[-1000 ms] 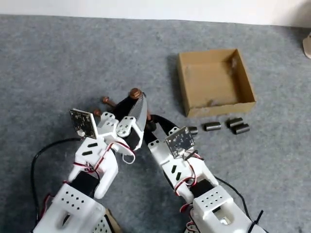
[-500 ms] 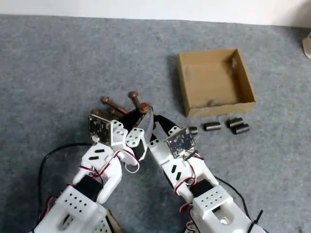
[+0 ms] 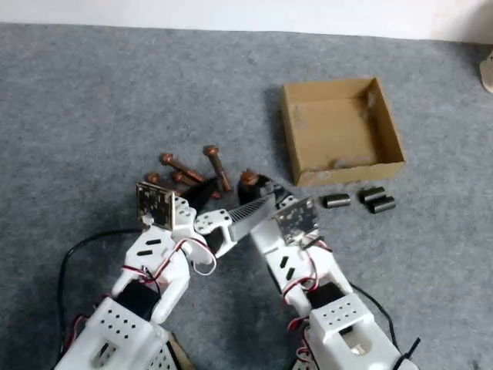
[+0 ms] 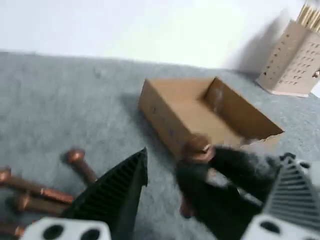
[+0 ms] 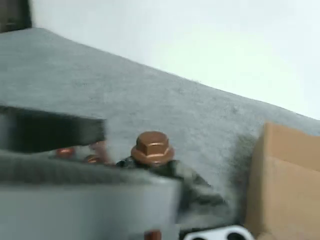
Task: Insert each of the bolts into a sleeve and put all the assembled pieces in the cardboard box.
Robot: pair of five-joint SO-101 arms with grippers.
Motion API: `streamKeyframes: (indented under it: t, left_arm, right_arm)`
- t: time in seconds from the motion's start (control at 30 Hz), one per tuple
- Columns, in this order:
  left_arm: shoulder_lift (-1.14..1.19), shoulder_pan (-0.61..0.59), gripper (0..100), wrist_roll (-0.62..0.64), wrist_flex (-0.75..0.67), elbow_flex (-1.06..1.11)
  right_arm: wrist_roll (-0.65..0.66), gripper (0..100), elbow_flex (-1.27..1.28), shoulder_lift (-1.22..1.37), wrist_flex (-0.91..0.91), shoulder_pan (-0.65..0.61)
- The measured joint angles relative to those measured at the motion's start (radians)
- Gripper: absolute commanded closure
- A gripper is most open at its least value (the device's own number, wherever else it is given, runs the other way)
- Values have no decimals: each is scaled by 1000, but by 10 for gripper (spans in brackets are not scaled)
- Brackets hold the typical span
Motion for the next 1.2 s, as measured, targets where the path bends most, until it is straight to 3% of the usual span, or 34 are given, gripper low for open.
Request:
streamKeyframes:
  t: [0.13,0.37,0.47,0.73,0.93,1.2]
  left_arm:
    - [5,-91,617,57,15,-29]
    - [5,-215,617,71,193,-98]
    - [5,-270,617,81,292,-98]
    - [5,-390,617,183,313,-80]
    - [5,-391,617,187,304,-43]
    - [5,-391,617,187,181,32]
  right_arm:
    - [0,995,0,-2,23,89]
    - [-55,995,-115,0,506,133]
    - [-57,995,-238,0,598,135]
    - [38,995,-506,141,669,166]
    - [46,995,-747,483,669,261]
    - [48,995,-1131,944,669,330]
